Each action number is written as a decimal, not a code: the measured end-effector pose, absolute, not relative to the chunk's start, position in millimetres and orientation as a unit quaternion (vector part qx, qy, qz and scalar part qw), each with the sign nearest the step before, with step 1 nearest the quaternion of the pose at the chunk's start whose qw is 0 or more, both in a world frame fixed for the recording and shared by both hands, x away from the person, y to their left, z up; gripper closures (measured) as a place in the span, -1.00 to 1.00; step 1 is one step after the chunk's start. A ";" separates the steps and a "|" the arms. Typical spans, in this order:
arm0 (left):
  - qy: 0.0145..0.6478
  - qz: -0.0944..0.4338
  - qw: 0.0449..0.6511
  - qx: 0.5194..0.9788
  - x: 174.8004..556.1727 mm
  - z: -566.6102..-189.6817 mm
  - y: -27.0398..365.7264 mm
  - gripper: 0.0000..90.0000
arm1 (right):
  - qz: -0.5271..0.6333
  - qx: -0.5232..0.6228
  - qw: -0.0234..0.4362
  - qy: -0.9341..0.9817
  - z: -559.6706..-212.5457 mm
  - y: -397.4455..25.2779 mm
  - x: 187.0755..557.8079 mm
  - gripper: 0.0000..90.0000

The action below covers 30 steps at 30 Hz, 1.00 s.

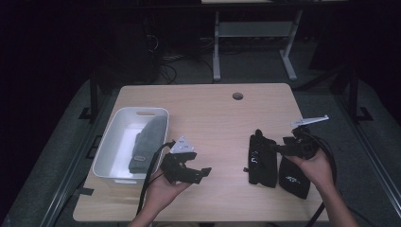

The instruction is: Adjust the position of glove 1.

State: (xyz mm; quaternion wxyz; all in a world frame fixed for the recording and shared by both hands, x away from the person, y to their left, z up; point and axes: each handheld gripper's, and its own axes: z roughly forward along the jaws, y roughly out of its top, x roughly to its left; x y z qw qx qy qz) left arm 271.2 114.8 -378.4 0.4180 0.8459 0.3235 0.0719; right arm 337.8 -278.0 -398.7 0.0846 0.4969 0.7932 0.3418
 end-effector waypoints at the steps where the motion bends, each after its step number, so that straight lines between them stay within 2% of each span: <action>1: 0.324 0.072 0.418 0.846 271.2 -378.4 114.8 -0.44 | 0.342 0.497 0.085 0.793 -398.7 -278.0 337.8 -0.35; 19: 0.311 0.074 0.415 0.852 261.6 -389.2 109.1 -0.44 | 0.320 0.507 0.100 0.794 -425.8 -310.7 311.2 -0.27; 30: 0.305 0.072 0.417 0.853 258.4 -391.8 105.1 -0.44 | 0.279 0.508 0.124 0.806 -449.8 -324.9 299.4 -0.19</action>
